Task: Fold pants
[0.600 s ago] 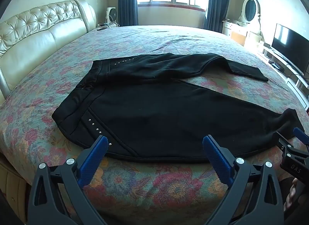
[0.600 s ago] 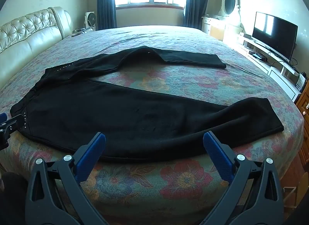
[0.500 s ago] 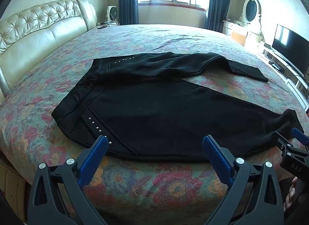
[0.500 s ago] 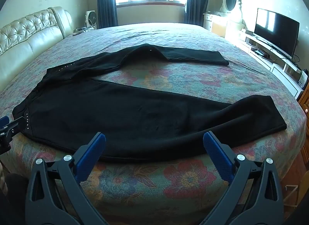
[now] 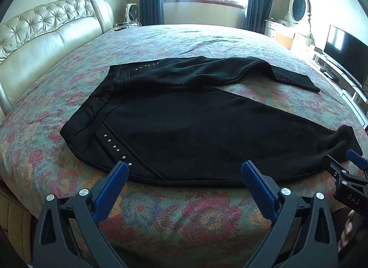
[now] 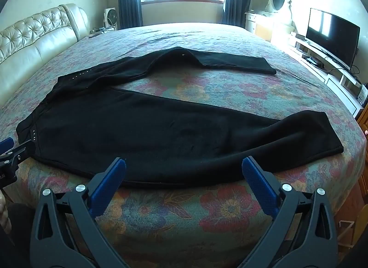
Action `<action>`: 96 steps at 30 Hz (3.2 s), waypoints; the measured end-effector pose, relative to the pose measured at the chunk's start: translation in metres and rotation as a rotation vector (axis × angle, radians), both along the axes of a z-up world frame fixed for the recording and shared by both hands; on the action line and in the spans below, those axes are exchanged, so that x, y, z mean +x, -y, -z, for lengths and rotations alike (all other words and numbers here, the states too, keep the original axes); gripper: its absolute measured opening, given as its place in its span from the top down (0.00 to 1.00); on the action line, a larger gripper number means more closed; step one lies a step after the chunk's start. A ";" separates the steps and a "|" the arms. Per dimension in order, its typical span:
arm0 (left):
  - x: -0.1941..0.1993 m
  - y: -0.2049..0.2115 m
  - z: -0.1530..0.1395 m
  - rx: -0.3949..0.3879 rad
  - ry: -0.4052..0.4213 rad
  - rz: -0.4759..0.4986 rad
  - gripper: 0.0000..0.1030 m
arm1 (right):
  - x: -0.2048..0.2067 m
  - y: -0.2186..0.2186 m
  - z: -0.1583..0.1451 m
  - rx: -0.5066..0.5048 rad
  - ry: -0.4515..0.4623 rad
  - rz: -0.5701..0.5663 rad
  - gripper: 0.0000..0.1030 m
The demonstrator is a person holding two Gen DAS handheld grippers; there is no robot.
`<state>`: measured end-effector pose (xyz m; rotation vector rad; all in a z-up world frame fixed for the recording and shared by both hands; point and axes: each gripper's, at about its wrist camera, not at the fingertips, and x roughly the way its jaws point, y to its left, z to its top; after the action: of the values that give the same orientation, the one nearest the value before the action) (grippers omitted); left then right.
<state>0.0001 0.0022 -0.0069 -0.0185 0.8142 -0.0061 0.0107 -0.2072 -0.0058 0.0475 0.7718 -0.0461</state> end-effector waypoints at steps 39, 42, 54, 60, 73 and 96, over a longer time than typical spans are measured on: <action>-0.002 0.002 0.002 -0.018 -0.016 0.000 0.05 | -0.003 0.004 -0.001 0.017 -0.024 -0.003 0.02; -0.002 0.002 0.002 -0.018 -0.017 0.000 0.05 | -0.003 0.004 -0.001 0.018 -0.025 -0.003 0.02; -0.002 0.003 0.003 -0.017 -0.019 0.005 0.05 | -0.003 0.001 0.001 0.021 -0.031 -0.010 0.02; -0.002 0.006 0.004 -0.014 -0.023 0.007 0.05 | -0.002 0.001 0.002 0.024 -0.033 -0.011 0.02; -0.002 0.006 0.006 -0.009 -0.027 0.013 0.05 | 0.001 -0.001 0.005 0.035 -0.044 -0.017 0.02; 0.052 -0.042 -0.011 -0.052 -0.053 0.103 0.05 | 0.036 0.002 -0.006 0.053 -0.057 -0.062 0.02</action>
<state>0.0518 0.0445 0.0045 -0.0258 0.8677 -0.1241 0.0470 -0.2095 0.0005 0.0723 0.8309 0.0320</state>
